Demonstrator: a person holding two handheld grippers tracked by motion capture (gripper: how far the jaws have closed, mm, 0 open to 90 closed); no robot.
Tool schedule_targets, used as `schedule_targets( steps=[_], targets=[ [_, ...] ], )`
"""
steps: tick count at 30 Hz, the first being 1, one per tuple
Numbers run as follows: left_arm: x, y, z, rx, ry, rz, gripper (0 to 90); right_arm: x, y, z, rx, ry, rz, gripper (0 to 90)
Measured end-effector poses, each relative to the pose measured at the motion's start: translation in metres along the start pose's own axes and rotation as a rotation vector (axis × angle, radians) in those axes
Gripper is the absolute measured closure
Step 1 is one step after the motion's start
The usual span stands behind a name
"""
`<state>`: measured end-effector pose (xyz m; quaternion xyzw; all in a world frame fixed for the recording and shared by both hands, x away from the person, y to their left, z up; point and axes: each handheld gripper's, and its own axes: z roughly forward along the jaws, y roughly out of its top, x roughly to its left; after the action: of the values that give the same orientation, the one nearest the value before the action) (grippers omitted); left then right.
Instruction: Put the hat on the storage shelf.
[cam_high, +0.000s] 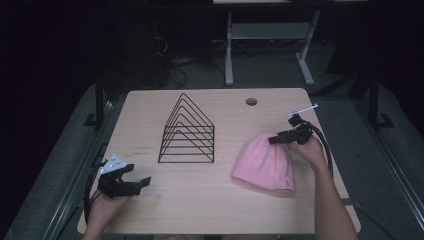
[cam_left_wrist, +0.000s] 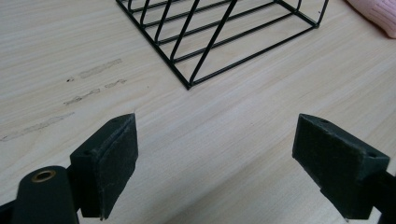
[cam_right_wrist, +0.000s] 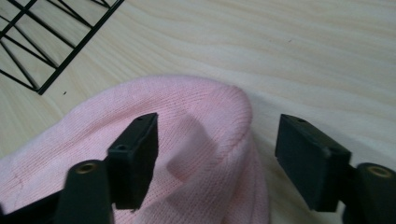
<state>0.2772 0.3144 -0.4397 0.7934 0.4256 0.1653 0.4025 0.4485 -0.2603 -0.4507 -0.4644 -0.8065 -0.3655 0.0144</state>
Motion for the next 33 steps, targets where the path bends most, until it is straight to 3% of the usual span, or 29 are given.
schedule_targets(
  steps=[4,16,20,25,28,33],
  targets=[
    [0.000,0.000,0.000,0.014,0.005,0.016,14.0,-0.002,-0.002,0.004,0.005,0.007,0.005,38.2],
    [0.003,0.000,0.001,0.018,-0.003,0.013,14.1,-0.004,-0.005,0.010,0.032,0.010,0.011,47.2],
    [0.004,-0.002,0.002,0.014,-0.010,-0.010,14.1,-0.007,-0.009,0.010,0.013,0.030,0.035,55.1],
    [0.005,-0.001,0.003,0.030,-0.015,0.003,14.2,-0.009,-0.014,0.010,-0.015,0.047,0.052,68.2],
    [0.004,-0.002,0.004,0.036,-0.015,-0.002,14.2,-0.010,-0.016,0.009,-0.027,0.061,0.078,71.5],
    [0.004,-0.001,0.003,0.036,-0.011,0.006,14.2,-0.009,-0.018,0.003,-0.062,0.073,0.061,74.0]
  ],
)
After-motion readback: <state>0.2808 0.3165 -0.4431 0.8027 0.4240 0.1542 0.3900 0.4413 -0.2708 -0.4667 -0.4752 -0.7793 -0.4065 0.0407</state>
